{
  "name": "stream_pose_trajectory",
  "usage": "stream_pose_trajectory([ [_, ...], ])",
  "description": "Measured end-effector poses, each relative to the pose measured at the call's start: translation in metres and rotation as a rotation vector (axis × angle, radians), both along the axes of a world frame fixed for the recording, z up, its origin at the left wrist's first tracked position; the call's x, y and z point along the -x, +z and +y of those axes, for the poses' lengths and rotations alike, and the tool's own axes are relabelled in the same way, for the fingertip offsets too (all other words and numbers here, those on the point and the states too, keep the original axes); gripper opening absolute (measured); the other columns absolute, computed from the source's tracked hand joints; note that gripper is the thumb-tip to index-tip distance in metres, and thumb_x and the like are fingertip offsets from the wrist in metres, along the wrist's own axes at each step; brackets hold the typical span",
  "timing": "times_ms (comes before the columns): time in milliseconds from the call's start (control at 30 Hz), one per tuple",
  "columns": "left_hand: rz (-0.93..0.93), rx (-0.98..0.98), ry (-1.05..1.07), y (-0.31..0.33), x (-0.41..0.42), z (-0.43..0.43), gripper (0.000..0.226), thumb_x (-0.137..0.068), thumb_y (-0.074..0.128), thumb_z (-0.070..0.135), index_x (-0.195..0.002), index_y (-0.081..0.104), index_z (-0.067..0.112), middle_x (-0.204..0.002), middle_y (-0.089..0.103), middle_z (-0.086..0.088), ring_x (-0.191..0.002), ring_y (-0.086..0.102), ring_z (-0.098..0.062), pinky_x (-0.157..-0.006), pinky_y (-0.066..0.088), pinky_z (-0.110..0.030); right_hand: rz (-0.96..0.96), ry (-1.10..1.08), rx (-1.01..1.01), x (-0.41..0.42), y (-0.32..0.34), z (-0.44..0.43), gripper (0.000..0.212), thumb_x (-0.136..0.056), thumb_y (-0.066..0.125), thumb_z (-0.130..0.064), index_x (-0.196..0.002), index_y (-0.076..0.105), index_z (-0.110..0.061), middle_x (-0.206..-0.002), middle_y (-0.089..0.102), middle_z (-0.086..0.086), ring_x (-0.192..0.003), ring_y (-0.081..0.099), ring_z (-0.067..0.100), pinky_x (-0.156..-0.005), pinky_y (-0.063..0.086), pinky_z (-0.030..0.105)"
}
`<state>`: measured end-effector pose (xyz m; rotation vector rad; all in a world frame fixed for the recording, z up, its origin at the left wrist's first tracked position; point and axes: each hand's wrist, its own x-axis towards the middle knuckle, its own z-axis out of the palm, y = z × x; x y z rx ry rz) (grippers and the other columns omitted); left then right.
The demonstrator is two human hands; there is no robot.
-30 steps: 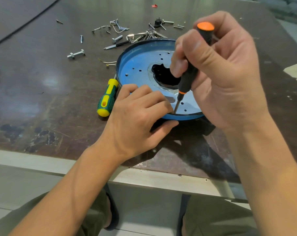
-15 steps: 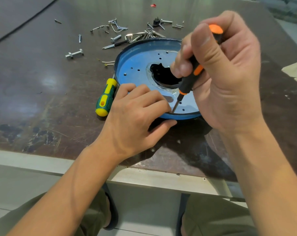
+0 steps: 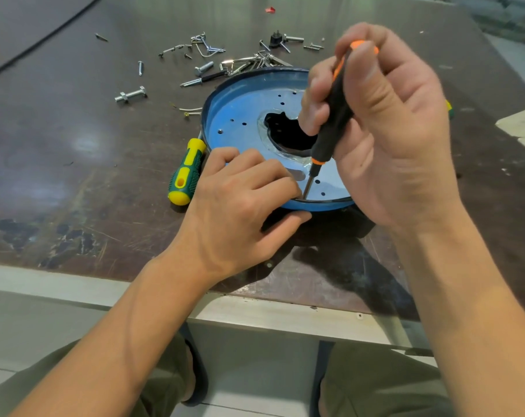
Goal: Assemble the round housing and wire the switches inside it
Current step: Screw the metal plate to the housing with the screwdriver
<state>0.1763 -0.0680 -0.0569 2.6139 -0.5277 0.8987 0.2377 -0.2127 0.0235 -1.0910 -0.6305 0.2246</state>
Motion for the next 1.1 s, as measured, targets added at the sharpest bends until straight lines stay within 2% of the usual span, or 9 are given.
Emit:
stream_pose_trajectory([
  [133, 0.006, -0.001, 0.001, 0.0006, 0.0004, -0.0004, 0.028, -0.090, 0.065, 0.041, -0.087, 0.071, 0.015, -0.093, 0.070, 0.001, -0.084, 0.060, -0.024, -0.079, 0.040, -0.043, 0.002, 0.030, 0.020, -0.0027, -0.0012, -0.0036, 0.030, -0.107, 0.029, -0.011, -0.117, 0.054, 0.002, -0.102, 0.057, 0.015, -0.079, 0.051, 0.023, -0.073, 0.043, 0.035],
  [333, 0.013, -0.004, 0.003, 0.0009, 0.0008, 0.0000, 0.026, -0.090, 0.066, 0.041, -0.090, 0.072, 0.016, -0.094, 0.070, 0.002, -0.085, 0.060, -0.023, -0.079, 0.039, -0.042, -0.054, -0.048, -0.004, -0.0051, -0.0030, -0.0043, 0.008, -0.097, 0.052, 0.003, -0.099, 0.052, -0.004, -0.094, 0.067, 0.010, -0.084, 0.067, 0.023, -0.074, 0.052, 0.036],
  [467, 0.012, -0.001, -0.001, 0.0015, 0.0012, -0.0001, 0.025, -0.090, 0.066, 0.041, -0.089, 0.072, 0.016, -0.095, 0.070, 0.002, -0.086, 0.060, -0.022, -0.079, 0.040, -0.042, 0.034, 0.011, -0.077, -0.0063, -0.0012, -0.0074, 0.004, -0.100, 0.050, -0.010, -0.099, 0.050, -0.006, -0.083, 0.060, 0.009, -0.065, 0.053, 0.017, -0.067, 0.044, 0.030],
  [533, 0.012, 0.000, -0.001, 0.0016, 0.0012, -0.0001, 0.025, -0.090, 0.066, 0.041, -0.089, 0.072, 0.016, -0.095, 0.070, 0.002, -0.086, 0.060, -0.023, -0.079, 0.040, -0.042, 0.073, 0.036, -0.085, -0.0068, -0.0010, -0.0071, 0.023, -0.102, 0.044, -0.023, -0.111, 0.051, -0.003, -0.090, 0.059, 0.012, -0.069, 0.053, 0.018, -0.071, 0.044, 0.030],
  [633, 0.013, -0.004, -0.002, 0.0008, 0.0011, -0.0008, 0.026, -0.090, 0.066, 0.041, -0.090, 0.071, 0.016, -0.095, 0.071, 0.001, -0.086, 0.060, -0.022, -0.080, 0.038, -0.040, 0.047, 0.038, -0.053, -0.0073, -0.0028, -0.0079, 0.034, -0.109, 0.024, -0.014, -0.119, 0.051, 0.003, -0.102, 0.060, 0.015, -0.078, 0.054, 0.022, -0.078, 0.045, 0.033],
  [833, 0.017, 0.002, -0.004, 0.0012, 0.0010, 0.0001, 0.026, -0.090, 0.066, 0.041, -0.089, 0.071, 0.015, -0.095, 0.070, 0.002, -0.085, 0.060, -0.023, -0.079, 0.040, -0.043, -0.043, -0.060, -0.026, -0.0048, -0.0043, -0.0049, 0.008, -0.097, 0.051, 0.003, -0.100, 0.050, -0.005, -0.086, 0.069, 0.010, -0.073, 0.065, 0.022, -0.074, 0.052, 0.034],
  [933, 0.014, -0.003, -0.005, 0.0012, 0.0009, 0.0001, 0.026, -0.090, 0.066, 0.041, -0.088, 0.071, 0.016, -0.094, 0.070, 0.002, -0.085, 0.060, -0.023, -0.079, 0.040, -0.043, -0.024, -0.030, -0.027, -0.0037, -0.0031, -0.0022, 0.004, -0.101, 0.049, -0.010, -0.098, 0.048, -0.007, -0.079, 0.061, 0.010, -0.062, 0.053, 0.018, -0.065, 0.043, 0.032],
  [1033, 0.009, -0.002, -0.005, 0.0013, 0.0008, 0.0004, 0.025, -0.090, 0.066, 0.041, -0.089, 0.071, 0.016, -0.094, 0.070, 0.002, -0.086, 0.060, -0.022, -0.079, 0.040, -0.042, 0.052, 0.012, -0.033, -0.0048, -0.0013, -0.0035, 0.033, -0.108, 0.028, -0.023, -0.106, 0.054, -0.003, -0.084, 0.058, 0.011, -0.067, 0.050, 0.019, -0.068, 0.041, 0.032],
  [1100, 0.004, -0.003, -0.005, 0.0009, 0.0005, 0.0000, 0.025, -0.090, 0.066, 0.041, -0.089, 0.070, 0.016, -0.094, 0.070, 0.002, -0.085, 0.059, -0.022, -0.079, 0.039, -0.041, 0.047, 0.020, -0.016, -0.0045, -0.0018, -0.0051, 0.033, -0.108, 0.026, -0.015, -0.110, 0.054, 0.001, -0.091, 0.057, 0.012, -0.074, 0.053, 0.019, -0.072, 0.044, 0.031],
])
